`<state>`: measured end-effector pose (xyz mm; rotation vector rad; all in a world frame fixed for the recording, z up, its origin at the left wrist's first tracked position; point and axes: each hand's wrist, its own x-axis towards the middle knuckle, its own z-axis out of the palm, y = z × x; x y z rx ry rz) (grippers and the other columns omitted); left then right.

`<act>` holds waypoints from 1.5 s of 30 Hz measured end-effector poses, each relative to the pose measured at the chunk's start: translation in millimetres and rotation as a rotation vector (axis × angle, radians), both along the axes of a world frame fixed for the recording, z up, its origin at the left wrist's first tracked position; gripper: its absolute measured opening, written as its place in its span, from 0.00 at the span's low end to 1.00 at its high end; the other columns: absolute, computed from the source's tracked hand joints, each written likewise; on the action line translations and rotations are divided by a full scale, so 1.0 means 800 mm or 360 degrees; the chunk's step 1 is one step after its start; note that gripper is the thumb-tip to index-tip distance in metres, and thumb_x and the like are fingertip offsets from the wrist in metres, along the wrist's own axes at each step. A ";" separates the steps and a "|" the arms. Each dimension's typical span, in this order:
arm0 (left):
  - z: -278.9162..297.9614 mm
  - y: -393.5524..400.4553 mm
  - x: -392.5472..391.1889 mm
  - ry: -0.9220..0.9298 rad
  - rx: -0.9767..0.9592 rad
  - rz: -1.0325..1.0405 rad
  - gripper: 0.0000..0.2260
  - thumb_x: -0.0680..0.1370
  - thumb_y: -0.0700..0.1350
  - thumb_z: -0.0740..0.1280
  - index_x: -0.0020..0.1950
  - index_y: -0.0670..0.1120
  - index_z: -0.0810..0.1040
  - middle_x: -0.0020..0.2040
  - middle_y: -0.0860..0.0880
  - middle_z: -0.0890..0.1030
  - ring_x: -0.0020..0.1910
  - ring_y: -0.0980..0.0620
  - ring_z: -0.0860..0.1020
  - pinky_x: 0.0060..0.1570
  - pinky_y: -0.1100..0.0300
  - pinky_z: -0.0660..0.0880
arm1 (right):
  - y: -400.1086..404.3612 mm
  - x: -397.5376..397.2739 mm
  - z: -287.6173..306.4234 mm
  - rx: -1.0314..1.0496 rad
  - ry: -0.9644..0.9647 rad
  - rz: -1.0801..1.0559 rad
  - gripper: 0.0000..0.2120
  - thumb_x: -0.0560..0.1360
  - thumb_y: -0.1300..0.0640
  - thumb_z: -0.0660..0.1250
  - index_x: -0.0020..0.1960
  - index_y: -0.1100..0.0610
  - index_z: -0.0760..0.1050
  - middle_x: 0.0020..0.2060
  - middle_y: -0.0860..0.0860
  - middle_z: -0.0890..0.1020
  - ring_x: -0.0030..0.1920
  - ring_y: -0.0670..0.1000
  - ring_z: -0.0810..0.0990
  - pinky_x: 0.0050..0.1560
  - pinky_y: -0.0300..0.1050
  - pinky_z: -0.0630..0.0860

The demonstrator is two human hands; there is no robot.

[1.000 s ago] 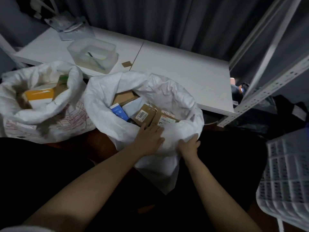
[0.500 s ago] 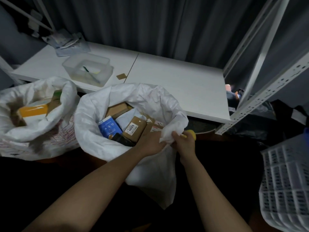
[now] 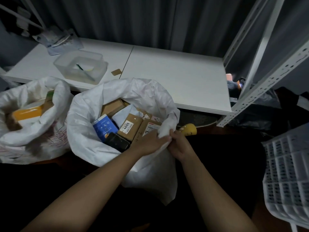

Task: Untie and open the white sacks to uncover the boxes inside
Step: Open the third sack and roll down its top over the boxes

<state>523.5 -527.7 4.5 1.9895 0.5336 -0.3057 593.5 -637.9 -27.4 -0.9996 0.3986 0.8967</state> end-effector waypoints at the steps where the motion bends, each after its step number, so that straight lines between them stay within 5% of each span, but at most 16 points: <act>1: -0.002 0.002 0.001 0.0035 -0.0045 0.0015 0.24 0.76 0.56 0.66 0.67 0.44 0.71 0.60 0.49 0.77 0.57 0.52 0.75 0.54 0.59 0.72 | 0.000 -0.005 0.000 -0.0052 -0.0055 0.0068 0.13 0.82 0.61 0.56 0.63 0.64 0.71 0.57 0.64 0.79 0.53 0.59 0.80 0.48 0.51 0.81; 5: -0.024 0.003 0.002 0.0058 0.0444 0.0056 0.18 0.77 0.46 0.66 0.66 0.43 0.72 0.62 0.43 0.77 0.60 0.45 0.75 0.60 0.54 0.72 | -0.003 0.003 -0.011 -0.0928 -0.0675 0.0188 0.06 0.75 0.63 0.67 0.52 0.60 0.76 0.52 0.63 0.81 0.51 0.59 0.80 0.52 0.51 0.77; 7: -0.031 -0.002 0.000 -0.0010 0.0776 -0.0098 0.15 0.80 0.44 0.62 0.66 0.43 0.71 0.63 0.42 0.76 0.60 0.46 0.76 0.60 0.54 0.72 | 0.002 0.015 -0.009 -0.0936 -0.0651 0.0092 0.11 0.74 0.59 0.69 0.55 0.62 0.74 0.53 0.61 0.80 0.53 0.60 0.80 0.56 0.53 0.77; 10: -0.023 -0.010 -0.006 -0.0208 0.1537 -0.0641 0.12 0.73 0.44 0.71 0.56 0.45 0.78 0.49 0.45 0.82 0.43 0.50 0.82 0.40 0.59 0.76 | 0.017 0.022 -0.012 -0.0925 -0.0437 -0.0014 0.26 0.70 0.48 0.73 0.61 0.62 0.71 0.55 0.59 0.79 0.54 0.59 0.80 0.57 0.57 0.78; 12: -0.015 -0.010 -0.008 -0.0257 0.1846 -0.0827 0.14 0.69 0.48 0.75 0.51 0.45 0.80 0.43 0.47 0.82 0.37 0.50 0.82 0.33 0.62 0.74 | 0.023 0.024 -0.018 -0.1002 -0.0514 -0.0035 0.25 0.73 0.51 0.72 0.63 0.64 0.71 0.57 0.58 0.79 0.55 0.59 0.79 0.58 0.57 0.77; 15: -0.020 -0.001 -0.011 0.0090 0.1184 -0.0800 0.23 0.78 0.61 0.59 0.66 0.46 0.72 0.60 0.46 0.78 0.56 0.47 0.78 0.52 0.56 0.72 | 0.024 0.028 -0.028 -0.0819 -0.0290 -0.0078 0.16 0.79 0.56 0.64 0.61 0.66 0.73 0.55 0.57 0.78 0.56 0.59 0.78 0.62 0.57 0.74; 17: -0.012 0.002 -0.008 0.0239 0.0395 -0.0433 0.28 0.78 0.65 0.53 0.64 0.45 0.74 0.60 0.45 0.79 0.57 0.47 0.77 0.56 0.55 0.71 | 0.022 0.026 -0.026 -0.0547 -0.0114 0.0005 0.17 0.81 0.53 0.59 0.60 0.66 0.73 0.56 0.61 0.78 0.59 0.60 0.77 0.64 0.57 0.72; 19: -0.009 0.007 0.005 0.0182 -0.0069 -0.0043 0.25 0.81 0.59 0.51 0.58 0.42 0.77 0.56 0.42 0.80 0.55 0.44 0.77 0.56 0.55 0.70 | 0.021 0.021 -0.025 -0.0356 -0.0029 0.0080 0.20 0.82 0.53 0.56 0.65 0.68 0.70 0.59 0.62 0.76 0.61 0.60 0.75 0.65 0.56 0.70; 22: -0.014 0.028 0.032 -0.0167 0.0450 0.0161 0.15 0.81 0.43 0.58 0.67 0.43 0.70 0.64 0.40 0.74 0.63 0.44 0.72 0.59 0.58 0.65 | 0.019 0.015 -0.021 -0.0292 -0.0039 0.0147 0.16 0.83 0.58 0.54 0.66 0.65 0.69 0.59 0.61 0.76 0.62 0.58 0.73 0.64 0.52 0.69; 26: -0.026 0.075 0.083 -0.0213 0.1355 -0.0769 0.33 0.77 0.42 0.66 0.78 0.48 0.52 0.78 0.45 0.52 0.77 0.46 0.50 0.74 0.53 0.50 | 0.016 0.025 -0.019 -0.0368 -0.0178 0.0248 0.16 0.83 0.59 0.54 0.67 0.64 0.69 0.61 0.58 0.75 0.63 0.57 0.73 0.63 0.49 0.69; 30: -0.020 0.102 0.136 -0.0493 0.1881 -0.1421 0.34 0.66 0.52 0.76 0.69 0.42 0.71 0.70 0.41 0.71 0.70 0.43 0.68 0.69 0.49 0.63 | 0.018 0.040 -0.018 -0.0399 -0.0183 0.0401 0.18 0.83 0.58 0.53 0.70 0.64 0.67 0.64 0.59 0.74 0.66 0.58 0.71 0.62 0.46 0.69; 32: -0.021 0.113 0.156 -0.0280 0.1737 -0.1582 0.18 0.76 0.47 0.67 0.64 0.44 0.72 0.66 0.44 0.73 0.67 0.46 0.70 0.71 0.54 0.55 | 0.021 0.046 -0.020 -0.0373 -0.0177 0.0476 0.17 0.83 0.57 0.54 0.69 0.63 0.68 0.61 0.58 0.76 0.63 0.56 0.74 0.63 0.47 0.70; 34: -0.018 0.129 0.169 -0.0119 0.1336 -0.1382 0.03 0.78 0.44 0.65 0.48 0.49 0.72 0.49 0.48 0.78 0.49 0.52 0.77 0.60 0.57 0.67 | 0.022 0.060 -0.026 -0.0406 -0.0165 0.0477 0.16 0.83 0.57 0.56 0.66 0.63 0.71 0.53 0.56 0.80 0.54 0.54 0.78 0.59 0.47 0.73; 36: -0.021 0.149 0.179 -0.0096 0.1229 -0.1356 0.06 0.78 0.46 0.65 0.45 0.48 0.69 0.46 0.46 0.79 0.44 0.50 0.77 0.48 0.56 0.72 | 0.026 0.078 -0.030 -0.0547 -0.0203 0.0427 0.14 0.82 0.57 0.57 0.62 0.63 0.73 0.51 0.58 0.81 0.52 0.55 0.79 0.59 0.50 0.75; 39: -0.020 0.169 0.188 -0.0046 0.1358 -0.1376 0.10 0.81 0.49 0.61 0.56 0.44 0.73 0.52 0.44 0.80 0.50 0.46 0.78 0.49 0.54 0.72 | 0.035 0.092 -0.025 -0.1013 -0.0711 0.0571 0.11 0.82 0.53 0.58 0.59 0.59 0.72 0.58 0.58 0.78 0.54 0.54 0.77 0.55 0.48 0.74; 45: -0.017 0.178 0.211 -0.0301 0.1697 -0.1362 0.12 0.81 0.51 0.57 0.58 0.45 0.72 0.52 0.46 0.81 0.49 0.45 0.78 0.41 0.59 0.59 | 0.069 0.053 -0.004 -0.1603 -0.1274 0.0857 0.30 0.77 0.37 0.56 0.67 0.59 0.65 0.61 0.58 0.73 0.61 0.60 0.72 0.62 0.57 0.70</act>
